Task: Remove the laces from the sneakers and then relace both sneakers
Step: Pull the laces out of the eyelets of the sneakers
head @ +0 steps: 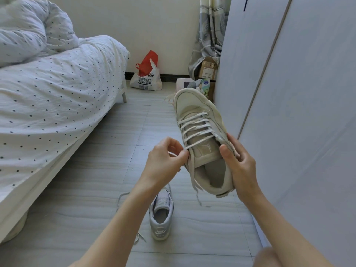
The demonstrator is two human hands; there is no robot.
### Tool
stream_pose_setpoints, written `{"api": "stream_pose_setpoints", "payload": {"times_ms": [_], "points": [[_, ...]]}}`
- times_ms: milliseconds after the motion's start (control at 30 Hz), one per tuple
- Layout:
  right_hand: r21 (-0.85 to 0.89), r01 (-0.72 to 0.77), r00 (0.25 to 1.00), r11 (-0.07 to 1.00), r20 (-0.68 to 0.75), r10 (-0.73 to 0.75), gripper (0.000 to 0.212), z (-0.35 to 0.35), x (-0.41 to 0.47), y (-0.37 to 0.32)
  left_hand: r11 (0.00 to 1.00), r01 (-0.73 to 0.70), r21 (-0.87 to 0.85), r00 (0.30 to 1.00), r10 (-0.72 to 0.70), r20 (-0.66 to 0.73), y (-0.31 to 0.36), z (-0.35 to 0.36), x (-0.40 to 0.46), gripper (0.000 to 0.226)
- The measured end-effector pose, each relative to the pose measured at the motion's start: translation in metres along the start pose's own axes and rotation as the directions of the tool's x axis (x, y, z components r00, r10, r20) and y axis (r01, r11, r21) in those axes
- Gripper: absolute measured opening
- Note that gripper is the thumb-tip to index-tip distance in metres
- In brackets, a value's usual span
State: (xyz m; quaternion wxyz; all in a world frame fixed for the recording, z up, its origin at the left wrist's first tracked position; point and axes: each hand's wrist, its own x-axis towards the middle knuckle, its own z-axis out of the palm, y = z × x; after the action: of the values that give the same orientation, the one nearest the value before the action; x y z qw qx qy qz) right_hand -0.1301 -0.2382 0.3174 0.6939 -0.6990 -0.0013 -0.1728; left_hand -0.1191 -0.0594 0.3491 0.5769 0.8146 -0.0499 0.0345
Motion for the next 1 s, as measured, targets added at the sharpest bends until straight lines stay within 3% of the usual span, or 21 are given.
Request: {"api": "stream_pose_setpoints", "payload": {"times_ms": [167, 400, 500, 533, 600, 667, 833, 933, 1000], "points": [[-0.078, 0.033, 0.998, 0.996, 0.064, -0.028, 0.078, -0.003, 0.0, 0.004, 0.979, -0.099, 0.18, 0.994, 0.106, -0.029, -0.004, -0.005, -0.001, 0.015], [-0.352, 0.135, 0.985, 0.926, 0.153, -0.086, 0.086, -0.01, 0.001, 0.006, 0.934, -0.254, 0.252, 0.935, 0.303, -0.182, -0.001, -0.02, 0.002, 0.022], [-0.202, 0.034, 0.992, 0.979, 0.126, -0.009, 0.085, -0.008, 0.002, 0.007, 0.98, -0.155, 0.128, 0.98, 0.169, -0.108, -0.004, -0.02, 0.002, 0.009], [-0.149, -0.002, 0.993, 0.989, 0.113, 0.019, 0.081, -0.008, 0.002, 0.008, 0.991, -0.086, 0.101, 0.995, 0.09, -0.039, -0.006, -0.021, 0.003, 0.018], [-0.061, -0.074, 0.994, 0.995, 0.079, 0.079, 0.073, -0.01, 0.004, 0.009, 0.997, 0.051, 0.052, 0.991, -0.057, 0.121, -0.009, -0.02, 0.003, 0.024], [-0.006, -0.116, 0.991, 0.993, 0.069, 0.116, 0.077, -0.012, 0.004, 0.009, 0.992, 0.116, -0.054, 0.975, -0.103, 0.199, -0.009, -0.018, 0.002, 0.01], [0.017, -0.177, 0.98, 0.984, 0.097, 0.174, 0.081, -0.013, 0.004, 0.009, 0.985, 0.07, -0.159, 0.983, -0.041, 0.18, -0.007, -0.017, 0.003, 0.006], [0.029, -0.195, 0.978, 0.98, 0.085, 0.192, 0.08, -0.013, 0.005, 0.009, 0.974, 0.001, -0.227, 0.997, 0.018, 0.08, -0.004, -0.017, 0.005, 0.008], [0.034, -0.198, 0.978, 0.98, 0.066, 0.196, 0.084, -0.013, 0.006, 0.009, 0.931, -0.039, -0.363, 0.999, 0.04, -0.005, -0.001, -0.021, 0.006, 0.009]]}}
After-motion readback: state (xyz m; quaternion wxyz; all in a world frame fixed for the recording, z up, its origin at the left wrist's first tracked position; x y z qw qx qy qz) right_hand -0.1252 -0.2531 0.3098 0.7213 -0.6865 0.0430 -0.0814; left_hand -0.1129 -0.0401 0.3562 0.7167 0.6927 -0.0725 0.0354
